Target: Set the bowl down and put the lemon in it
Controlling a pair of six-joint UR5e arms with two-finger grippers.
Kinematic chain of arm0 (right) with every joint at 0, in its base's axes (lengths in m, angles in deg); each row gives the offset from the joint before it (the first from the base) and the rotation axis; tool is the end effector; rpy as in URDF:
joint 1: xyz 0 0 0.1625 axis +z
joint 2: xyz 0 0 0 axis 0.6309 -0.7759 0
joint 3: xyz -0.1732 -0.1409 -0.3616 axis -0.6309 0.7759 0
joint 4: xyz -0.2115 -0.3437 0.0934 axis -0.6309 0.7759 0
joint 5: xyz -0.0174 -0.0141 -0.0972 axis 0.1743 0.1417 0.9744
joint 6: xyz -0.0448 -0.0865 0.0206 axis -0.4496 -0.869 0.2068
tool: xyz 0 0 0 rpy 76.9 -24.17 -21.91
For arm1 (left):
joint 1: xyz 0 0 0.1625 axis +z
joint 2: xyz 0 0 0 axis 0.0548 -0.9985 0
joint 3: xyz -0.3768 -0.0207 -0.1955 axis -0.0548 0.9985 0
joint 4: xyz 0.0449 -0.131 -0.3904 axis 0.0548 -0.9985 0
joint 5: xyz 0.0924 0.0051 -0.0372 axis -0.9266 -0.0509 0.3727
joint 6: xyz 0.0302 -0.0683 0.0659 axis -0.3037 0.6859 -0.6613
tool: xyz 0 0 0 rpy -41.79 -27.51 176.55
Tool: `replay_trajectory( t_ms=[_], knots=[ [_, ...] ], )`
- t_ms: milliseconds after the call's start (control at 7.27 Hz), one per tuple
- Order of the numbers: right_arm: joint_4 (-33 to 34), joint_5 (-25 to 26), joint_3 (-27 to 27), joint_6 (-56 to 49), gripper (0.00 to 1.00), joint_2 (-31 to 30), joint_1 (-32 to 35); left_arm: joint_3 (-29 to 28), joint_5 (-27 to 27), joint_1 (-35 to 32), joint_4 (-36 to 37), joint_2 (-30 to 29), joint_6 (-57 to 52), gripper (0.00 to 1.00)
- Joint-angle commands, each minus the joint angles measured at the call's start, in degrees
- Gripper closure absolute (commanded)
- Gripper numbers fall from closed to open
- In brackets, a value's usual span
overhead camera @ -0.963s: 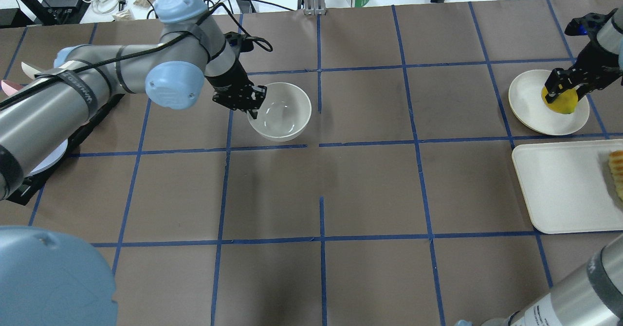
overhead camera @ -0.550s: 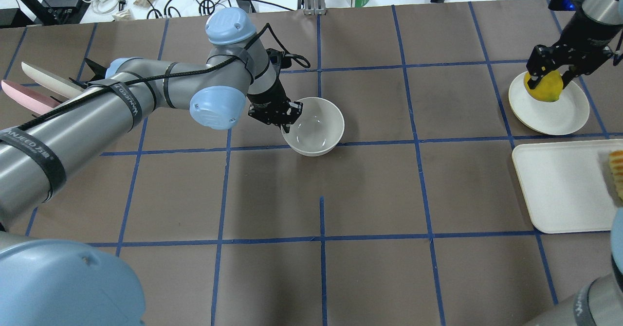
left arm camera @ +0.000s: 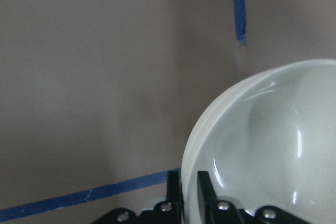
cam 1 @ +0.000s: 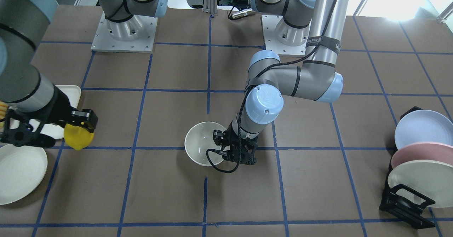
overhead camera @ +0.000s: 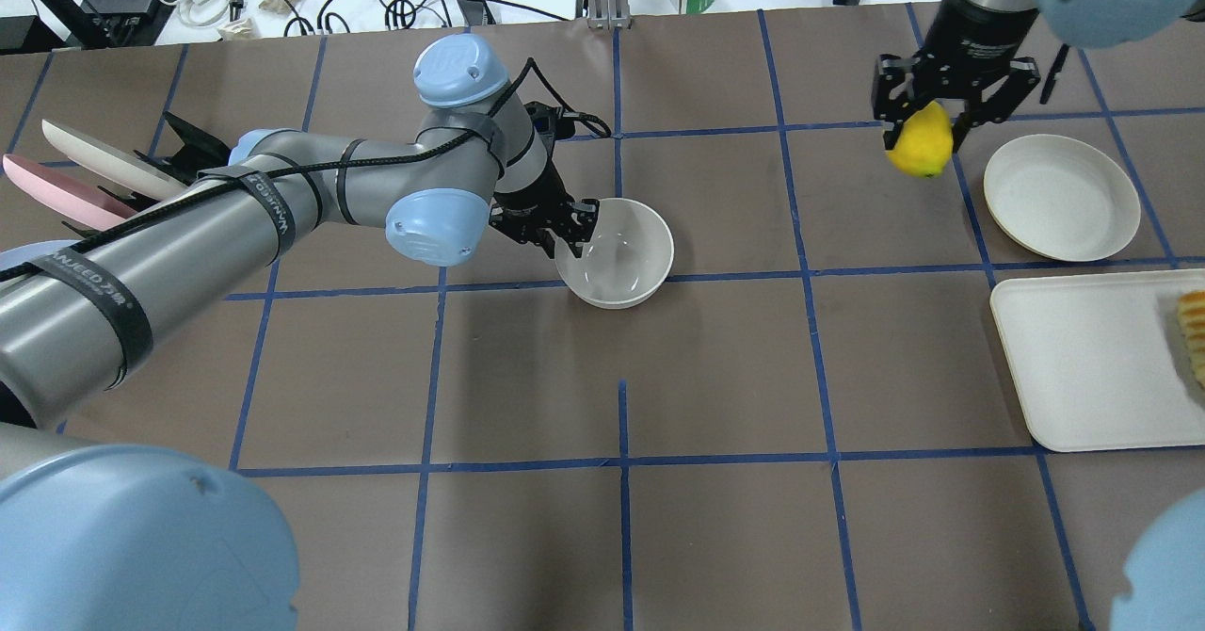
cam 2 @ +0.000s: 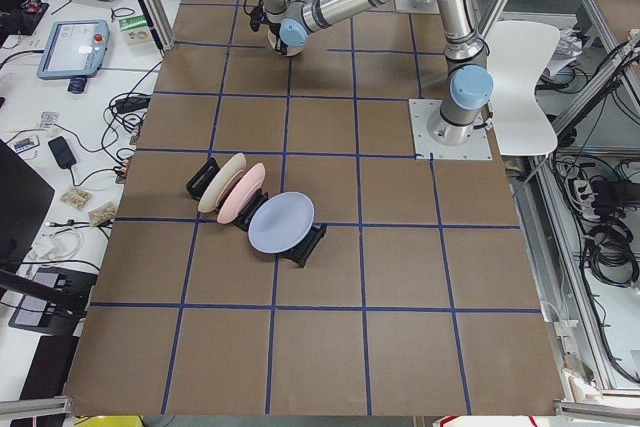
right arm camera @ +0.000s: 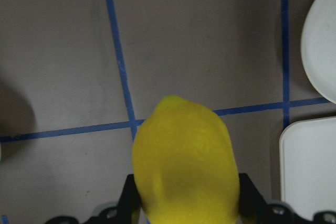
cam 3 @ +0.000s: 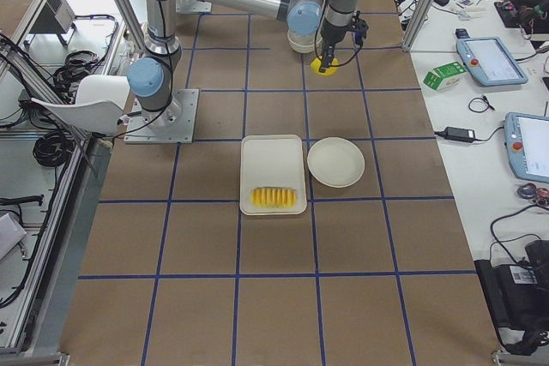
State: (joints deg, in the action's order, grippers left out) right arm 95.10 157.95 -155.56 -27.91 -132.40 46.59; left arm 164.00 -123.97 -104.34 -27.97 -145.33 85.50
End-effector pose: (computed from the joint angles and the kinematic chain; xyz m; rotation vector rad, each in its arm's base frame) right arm 0.0868 -0.6022 0.3993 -0.1698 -3.1192 -0.1390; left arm -0.2718 -0.5844 0.2235 -0.1939 -2.9346 -0.0175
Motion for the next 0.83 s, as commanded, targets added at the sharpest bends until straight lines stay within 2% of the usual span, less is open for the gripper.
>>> replay_trajectory(
  t_ms=[0, 138, 275, 412, 550, 688],
  knots=[
    [2.79, -0.50, -0.01, 11.60, 1.00, 0.00, 8.48, -1.57, -0.05, 3.70, -2.71, 4.19, -0.55, 0.00],
    [4.20, -0.41, -0.44, 12.09, 1.00, 0.44, 11.99, -3.67, -0.66, 7.03, -11.00, 7.52, -3.25, 0.00],
    [6.13, -2.41, -0.71, 12.09, 1.00, 0.88, 13.50, -5.87, -0.84, 10.02, -18.39, 10.34, -7.19, 0.00],
    [6.24, -7.31, -0.71, 12.79, 1.00, 1.58, 13.69, -6.32, -4.94, 12.23, -22.47, 12.89, -9.58, 0.00],
    [8.41, -8.40, -0.71, 15.32, 1.00, 2.72, 15.09, -6.41, -10.11, 13.38, -25.73, 15.52, -12.91, 0.00],
    [11.74, -8.32, -0.71, 18.04, 1.00, 4.56, 17.28, -7.55, -10.95, 14.00, -30.90, 18.51, -13.21, 0.00]
  ],
)
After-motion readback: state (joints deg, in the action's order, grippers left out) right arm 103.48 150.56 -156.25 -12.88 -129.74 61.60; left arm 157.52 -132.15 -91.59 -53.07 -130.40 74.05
